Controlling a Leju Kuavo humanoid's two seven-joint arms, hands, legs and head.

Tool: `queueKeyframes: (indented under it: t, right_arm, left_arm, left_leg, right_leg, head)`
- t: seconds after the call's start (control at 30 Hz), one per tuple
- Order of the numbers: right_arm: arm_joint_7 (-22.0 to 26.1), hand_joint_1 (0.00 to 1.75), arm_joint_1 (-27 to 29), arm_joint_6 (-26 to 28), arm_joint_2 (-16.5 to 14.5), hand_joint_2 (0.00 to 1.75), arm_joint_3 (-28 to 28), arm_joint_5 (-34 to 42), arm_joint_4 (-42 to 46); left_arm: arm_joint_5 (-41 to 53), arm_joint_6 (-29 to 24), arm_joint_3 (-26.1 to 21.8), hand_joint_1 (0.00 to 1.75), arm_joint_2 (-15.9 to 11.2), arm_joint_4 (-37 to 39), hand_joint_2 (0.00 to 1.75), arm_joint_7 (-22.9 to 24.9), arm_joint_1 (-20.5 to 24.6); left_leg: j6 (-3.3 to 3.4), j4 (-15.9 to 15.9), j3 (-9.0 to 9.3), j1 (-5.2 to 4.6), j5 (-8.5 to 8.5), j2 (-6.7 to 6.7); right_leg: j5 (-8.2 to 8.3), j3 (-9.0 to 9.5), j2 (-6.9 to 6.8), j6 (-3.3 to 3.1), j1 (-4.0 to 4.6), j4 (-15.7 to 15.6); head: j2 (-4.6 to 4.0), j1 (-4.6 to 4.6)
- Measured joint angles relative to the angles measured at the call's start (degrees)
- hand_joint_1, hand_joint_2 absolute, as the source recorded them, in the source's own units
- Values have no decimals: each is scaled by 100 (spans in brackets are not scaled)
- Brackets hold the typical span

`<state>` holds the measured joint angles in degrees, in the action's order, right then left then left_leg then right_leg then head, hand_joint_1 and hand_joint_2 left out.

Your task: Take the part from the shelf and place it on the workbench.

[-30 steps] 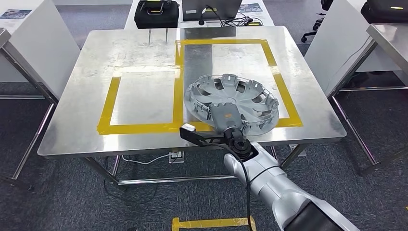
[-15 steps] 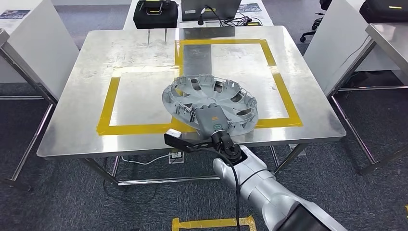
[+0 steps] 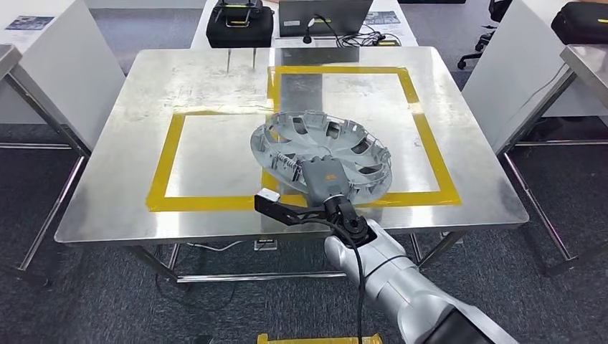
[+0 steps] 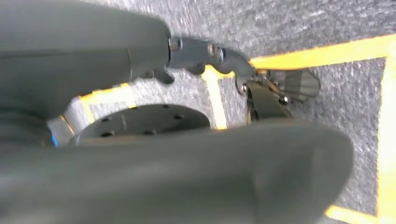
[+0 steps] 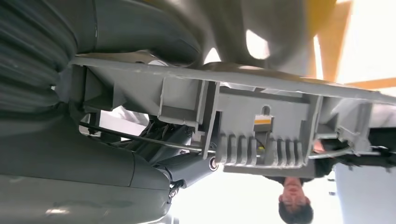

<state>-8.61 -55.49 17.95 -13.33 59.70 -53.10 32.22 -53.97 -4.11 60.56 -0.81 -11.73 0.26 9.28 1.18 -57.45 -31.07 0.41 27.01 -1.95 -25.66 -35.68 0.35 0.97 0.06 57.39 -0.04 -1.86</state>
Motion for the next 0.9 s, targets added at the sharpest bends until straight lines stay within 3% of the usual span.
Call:
queueKeyframes:
  t: [0.07,0.13,0.23,0.33,0.4,0.47,0.53,0.57,0.6,0.67,0.7,0.77,0.8,0.83,0.9]
  right_arm:
    - [-10,175,-10,3,2,175,1,-7,-6]
    - [-24,175,-31,3,-4,175,1,-12,-12]
    - [-32,175,-43,2,-9,175,1,-13,-19]
    - [-33,175,-41,2,-9,175,1,-13,-21]
    - [-35,175,-30,1,-9,175,1,-14,-25]
    - [-52,175,-15,-2,-7,175,2,-16,-42]
    - [-80,175,-20,-14,-3,175,3,-18,-59]
    - [-98,158,-33,-22,-2,175,2,-17,-65]
    - [-114,115,-47,-32,-1,131,-2,-15,-66]
    - [-172,27,-78,-67,7,44,-14,10,-71]
    - [-209,0,-82,-111,18,0,-24,44,-74]
    - [-299,0,-50,-245,61,0,-50,154,-92]
    - [-346,0,-18,-321,90,0,-70,218,-108]
    - [-382,0,8,-387,121,0,-95,275,-125]
    - [-414,0,22,-479,169,0,-141,359,-153]
  left_arm:
    - [1,-1,11,0,-1,-2,0,8,6]
    - [1,-4,15,0,-3,-3,0,16,26]
    - [1,-6,18,0,-3,-3,0,19,48]
    - [1,-6,18,0,-4,-3,0,19,48]
    - [1,-7,19,0,-4,-3,0,19,41]
    - [-3,-11,23,0,-8,-3,0,26,22]
    - [-15,-15,26,0,-7,-8,0,50,20]
    - [-22,-18,26,0,-3,-11,0,64,31]
    - [-28,-23,26,0,-6,-13,0,77,39]
    - [-36,-34,25,0,-10,-14,0,87,51]
    - [-39,-45,25,0,-10,-14,0,93,53]
    - [-41,-72,25,0,-8,-16,0,107,53]
    - [-41,-86,25,0,-8,-16,0,115,48]
    - [-41,-95,25,0,-8,-16,0,119,40]
    - [-41,-100,25,0,-7,-16,0,122,27]
  left_leg:
    - [-68,-168,-3,5,-15,27]
    - [-109,-604,-229,19,39,82]
    - [-160,-1311,-746,60,258,123]
    - [-167,-1390,-814,64,301,124]
    - [-196,-1526,-973,78,402,131]
    - [-266,-915,-1009,155,-54,232]
    - [-239,-236,-901,199,-568,317]
    - [-172,-289,-892,183,-512,311]
    - [-120,-314,-891,179,-478,285]
    - [-41,-311,-826,167,-395,252]
    - [-13,-292,-784,150,-360,237]
    - [32,-264,-699,96,-294,199]
    - [51,-258,-651,62,-256,170]
    - [66,-256,-597,25,-216,139]
    - [84,-245,-460,-57,-135,88]
  right_leg:
    - [31,205,-9,-96,-16,-96]
    - [4,418,-36,-162,-50,-139]
    - [-108,535,-49,-173,-66,-145]
    - [-120,545,-48,-170,-67,-145]
    - [-163,583,-46,-156,-77,-144]
    - [-443,832,-30,-4,-143,-114]
    - [-748,1065,-23,193,-194,-77]
    - [-807,1090,-29,245,-192,-74]
    - [-855,1114,-41,274,-203,-60]
    - [-1005,978,-53,288,-205,254]
    - [-1125,759,-54,280,-192,622]
    - [-1305,140,-54,239,-140,1474]
    - [-1271,-132,-54,202,-109,1738]
    - [-1112,-301,-52,148,-72,1779]
    - [-488,-341,-49,-24,33,1254]
  head:
    - [0,12]
    - [0,65]
    - [0,133]
    - [0,136]
    - [0,143]
    - [0,234]
    - [0,310]
    - [0,315]
    - [0,285]
    - [0,229]
    - [0,189]
    - [0,130]
    - [0,107]
    - [0,86]
    - [0,36]
